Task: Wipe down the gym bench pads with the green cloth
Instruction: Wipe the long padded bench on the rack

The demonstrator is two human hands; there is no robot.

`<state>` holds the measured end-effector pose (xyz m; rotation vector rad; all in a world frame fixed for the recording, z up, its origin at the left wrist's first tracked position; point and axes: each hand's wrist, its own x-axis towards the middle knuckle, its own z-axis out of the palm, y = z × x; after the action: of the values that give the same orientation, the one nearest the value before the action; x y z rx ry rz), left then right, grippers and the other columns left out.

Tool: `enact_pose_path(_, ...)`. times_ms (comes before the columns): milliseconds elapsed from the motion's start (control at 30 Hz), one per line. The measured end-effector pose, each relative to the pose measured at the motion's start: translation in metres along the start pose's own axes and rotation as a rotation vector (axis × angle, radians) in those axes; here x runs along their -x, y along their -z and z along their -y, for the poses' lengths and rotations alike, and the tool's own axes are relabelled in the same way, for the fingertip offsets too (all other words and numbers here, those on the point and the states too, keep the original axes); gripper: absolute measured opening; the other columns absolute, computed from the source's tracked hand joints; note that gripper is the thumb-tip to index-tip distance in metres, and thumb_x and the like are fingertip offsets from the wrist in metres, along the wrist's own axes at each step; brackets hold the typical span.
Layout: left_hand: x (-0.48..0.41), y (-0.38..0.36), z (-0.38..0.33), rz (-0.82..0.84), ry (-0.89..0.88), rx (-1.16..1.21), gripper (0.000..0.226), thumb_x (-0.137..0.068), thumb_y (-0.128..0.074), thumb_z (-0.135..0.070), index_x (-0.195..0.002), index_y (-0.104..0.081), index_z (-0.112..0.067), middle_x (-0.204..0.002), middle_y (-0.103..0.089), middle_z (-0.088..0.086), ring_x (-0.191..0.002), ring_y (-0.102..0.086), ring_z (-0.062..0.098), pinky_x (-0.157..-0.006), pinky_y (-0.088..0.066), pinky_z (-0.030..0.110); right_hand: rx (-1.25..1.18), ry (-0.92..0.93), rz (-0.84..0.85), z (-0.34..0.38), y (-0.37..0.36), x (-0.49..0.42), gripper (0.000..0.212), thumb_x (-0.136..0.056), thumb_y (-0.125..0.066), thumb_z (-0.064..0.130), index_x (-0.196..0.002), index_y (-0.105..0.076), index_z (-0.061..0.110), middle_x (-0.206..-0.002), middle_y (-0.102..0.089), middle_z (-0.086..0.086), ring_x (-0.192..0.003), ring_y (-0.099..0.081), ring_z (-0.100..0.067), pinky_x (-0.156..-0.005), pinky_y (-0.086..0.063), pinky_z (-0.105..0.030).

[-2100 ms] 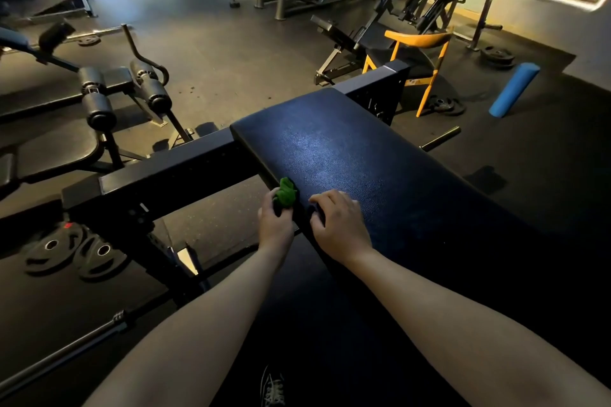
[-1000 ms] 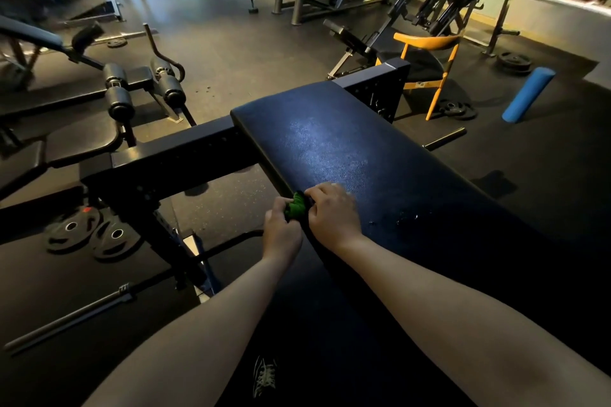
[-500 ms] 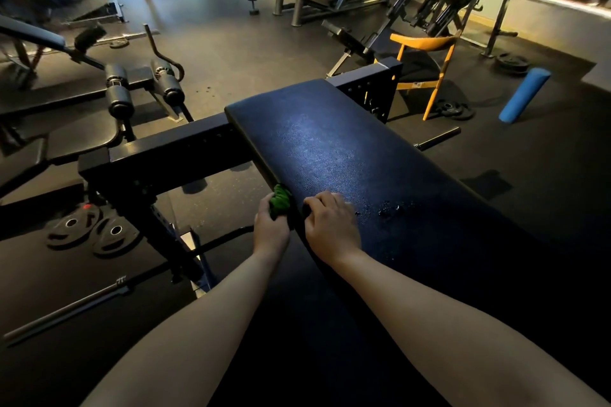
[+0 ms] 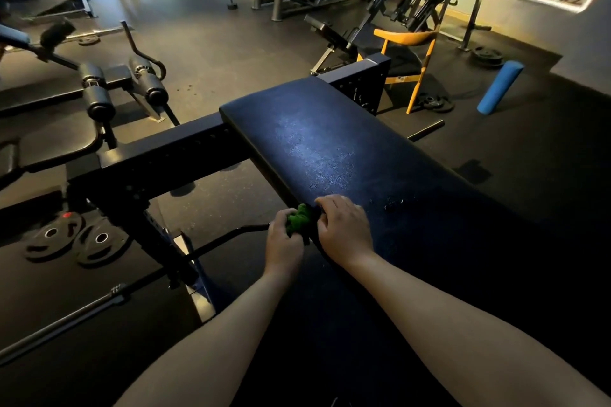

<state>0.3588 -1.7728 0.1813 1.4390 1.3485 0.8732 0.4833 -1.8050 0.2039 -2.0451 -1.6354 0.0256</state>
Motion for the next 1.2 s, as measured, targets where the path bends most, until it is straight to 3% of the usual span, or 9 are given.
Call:
enact_pose_path(100, -0.026, -0.001, 0.007, -0.104, 0.104, 0.074, 0.046, -0.081, -0.053, -0.006, -0.116, -0.057, -0.037, -0.117, -0.059, 0.016, -0.102, -0.060, 0.032, -0.092, -0.054, 0.046, 0.006, 0.015, -0.027, 0.000, 0.000, 0.005, 0.037, -0.081, -0.036, 0.027, -0.103, -0.066, 0.019, -0.101, -0.063, 0.002, -0.098, -0.058, -0.023, -0.081, -0.046, -0.039)
enact_pose_path(300, -0.012, -0.016, -0.004, -0.080, 0.069, 0.003, 0.040, -0.075, -0.046, 0.015, -0.105, -0.061, -0.008, -0.107, -0.051, 0.017, -0.097, -0.052, 0.030, -0.087, -0.042, 0.030, 0.044, -0.044, -0.036, -0.002, -0.003, 0.001, 0.016, -0.080, -0.052, 0.022, -0.092, -0.063, 0.021, -0.095, -0.058, 0.001, -0.092, -0.054, -0.023, -0.077, -0.043, -0.038)
enact_pose_path(467, 0.023, -0.013, 0.012, 0.042, -0.046, -0.020, 0.047, -0.071, -0.046, 0.017, -0.099, -0.058, -0.018, -0.105, -0.053, 0.013, -0.089, -0.050, 0.015, -0.074, -0.035, 0.005, 0.040, -0.037, -0.038, -0.001, -0.005, 0.001, 0.022, -0.081, -0.047, 0.024, -0.095, -0.064, 0.022, -0.096, -0.059, 0.001, -0.094, -0.054, -0.024, -0.079, -0.043, -0.038)
enact_pose_path(533, 0.023, -0.010, 0.018, 0.076, -0.063, -0.024, 0.046, -0.070, -0.046, 0.008, -0.102, -0.059, -0.022, -0.107, -0.056, 0.013, -0.091, -0.053, 0.014, -0.081, -0.041, 0.009, 0.036, -0.034, -0.035, -0.001, -0.003, 0.001, 0.023, -0.082, -0.045, 0.024, -0.094, -0.065, 0.022, -0.096, -0.059, 0.001, -0.094, -0.054, -0.024, -0.079, -0.042, -0.038)
enact_pose_path(600, 0.012, -0.004, 0.019, 0.054, -0.056, 0.002, 0.052, -0.065, -0.044, -0.004, -0.108, -0.061, -0.026, -0.108, -0.061, 0.012, -0.097, -0.058, 0.020, -0.094, -0.050, 0.030, 0.026, -0.034, -0.038, -0.002, -0.002, 0.001, 0.025, -0.082, -0.044, 0.024, -0.094, -0.065, 0.022, -0.095, -0.059, 0.002, -0.094, -0.054, -0.024, -0.079, -0.043, -0.039)
enact_pose_path(700, -0.022, 0.004, 0.022, -0.107, 0.041, 0.088, 0.059, -0.065, -0.043, -0.009, -0.119, -0.060, -0.027, -0.116, -0.063, 0.013, -0.106, -0.060, 0.029, -0.099, -0.050, 0.047, 0.013, -0.034, -0.036, -0.001, -0.002, 0.001, 0.022, -0.081, -0.047, 0.022, -0.094, -0.065, 0.022, -0.095, -0.059, 0.002, -0.093, -0.053, -0.023, -0.079, -0.044, -0.038)
enact_pose_path(833, -0.045, -0.001, 0.002, -0.074, 0.079, 0.070, 0.056, -0.075, -0.047, -0.005, -0.126, -0.056, -0.027, -0.124, -0.058, 0.015, -0.109, -0.057, 0.030, -0.106, -0.045, 0.040, 0.009, -0.036, -0.055, 0.000, -0.002, -0.001, 0.023, -0.080, -0.046, 0.023, -0.091, -0.066, 0.022, -0.094, -0.059, 0.002, -0.091, -0.054, -0.023, -0.079, -0.045, -0.039)
enact_pose_path(933, -0.027, -0.009, -0.013, -0.074, 0.073, 0.000, 0.051, -0.079, -0.043, 0.014, -0.121, -0.058, -0.012, -0.117, -0.047, 0.016, -0.097, -0.048, 0.024, -0.092, -0.037, 0.021, -0.010, -0.039, -0.061, 0.001, -0.002, -0.001, 0.028, -0.078, -0.041, 0.026, -0.091, -0.066, 0.022, -0.094, -0.060, 0.002, -0.092, -0.054, -0.024, -0.078, -0.045, -0.039)
enact_pose_path(1200, 0.021, -0.017, -0.005, 0.013, 0.005, -0.098, 0.041, -0.082, -0.048, 0.009, -0.103, -0.059, -0.025, -0.113, -0.046, 0.002, -0.093, -0.049, 0.017, -0.092, -0.041, 0.030, -0.155, -0.112, -0.078, 0.001, 0.004, -0.002, 0.034, -0.081, -0.043, 0.015, -0.102, -0.070, 0.017, -0.099, -0.066, -0.001, -0.095, -0.059, -0.027, -0.082, -0.050, -0.042)
